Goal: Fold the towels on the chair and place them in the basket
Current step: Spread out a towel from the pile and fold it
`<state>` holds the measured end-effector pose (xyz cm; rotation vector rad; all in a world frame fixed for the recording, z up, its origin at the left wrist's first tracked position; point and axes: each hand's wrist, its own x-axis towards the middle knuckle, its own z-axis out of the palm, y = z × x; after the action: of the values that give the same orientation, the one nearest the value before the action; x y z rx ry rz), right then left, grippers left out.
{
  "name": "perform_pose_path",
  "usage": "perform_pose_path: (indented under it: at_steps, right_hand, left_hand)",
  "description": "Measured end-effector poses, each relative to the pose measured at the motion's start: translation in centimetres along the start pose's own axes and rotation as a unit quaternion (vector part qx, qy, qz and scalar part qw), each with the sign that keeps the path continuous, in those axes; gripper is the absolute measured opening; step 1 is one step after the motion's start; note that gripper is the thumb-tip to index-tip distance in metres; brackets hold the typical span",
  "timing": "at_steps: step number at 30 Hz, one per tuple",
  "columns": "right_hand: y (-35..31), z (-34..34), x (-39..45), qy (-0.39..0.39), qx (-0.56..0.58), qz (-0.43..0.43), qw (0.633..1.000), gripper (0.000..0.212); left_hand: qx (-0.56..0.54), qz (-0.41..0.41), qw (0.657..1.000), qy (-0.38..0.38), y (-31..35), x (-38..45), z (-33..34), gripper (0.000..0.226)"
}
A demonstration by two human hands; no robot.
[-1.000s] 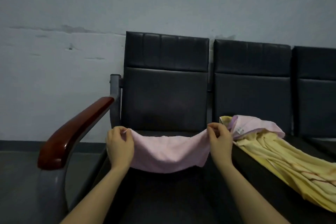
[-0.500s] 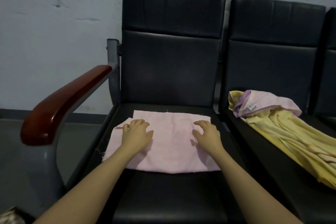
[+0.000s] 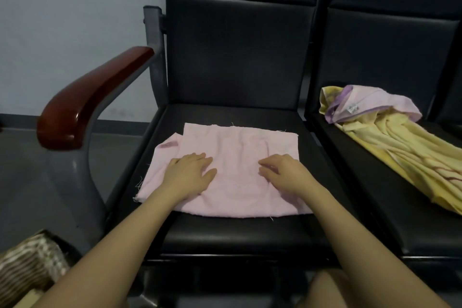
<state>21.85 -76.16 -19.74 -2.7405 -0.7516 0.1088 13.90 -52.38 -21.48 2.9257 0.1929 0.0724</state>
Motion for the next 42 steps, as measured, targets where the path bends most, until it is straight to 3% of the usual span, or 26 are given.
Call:
perform_pose_path:
  at_steps: [8, 17, 21, 25, 29, 36, 42]
  right_hand:
    - [-0.2, -0.1, -1.4, 0.050, 0.038, -0.007, 0.998, 0.026]
    - [3.6, -0.6, 4.4, 0.190, 0.101, 0.136, 0.967, 0.029]
    - [5.6, -0.4, 6.9, 0.204, 0.085, 0.185, 0.958, 0.030]
    - [6.6, 0.1, 8.4, 0.195, -0.005, 0.210, 0.958, 0.032]
    - [7.1, 0.6, 8.8, 0.188, -0.037, 0.224, 0.955, 0.028]
    - [5.5, -1.0, 7.1, 0.229, 0.101, 0.201, 0.947, 0.017]
    - [2.6, -2.5, 4.5, 0.255, 0.218, 0.159, 0.929, 0.015]
  left_hand:
    - [-0.033, 0.013, 0.999, 0.017, 0.4, -0.8, -0.8, 0.040]
    - [-0.053, -0.051, 0.995, 0.073, -0.2, 7.5, -1.7, 0.043]
    - [-0.036, -0.102, 0.990, 0.086, -1.3, 10.8, -1.2, 0.040]
    - [-0.017, -0.143, 0.984, 0.108, -2.5, 12.5, -0.2, 0.040]
    - [0.003, -0.146, 0.981, 0.128, -3.1, 13.2, 0.6, 0.035]
    - [-0.095, -0.152, 0.960, 0.216, -2.4, 11.8, -0.6, 0.014]
    - [-0.203, -0.103, 0.936, 0.270, -1.9, 8.5, -3.9, 0.018]
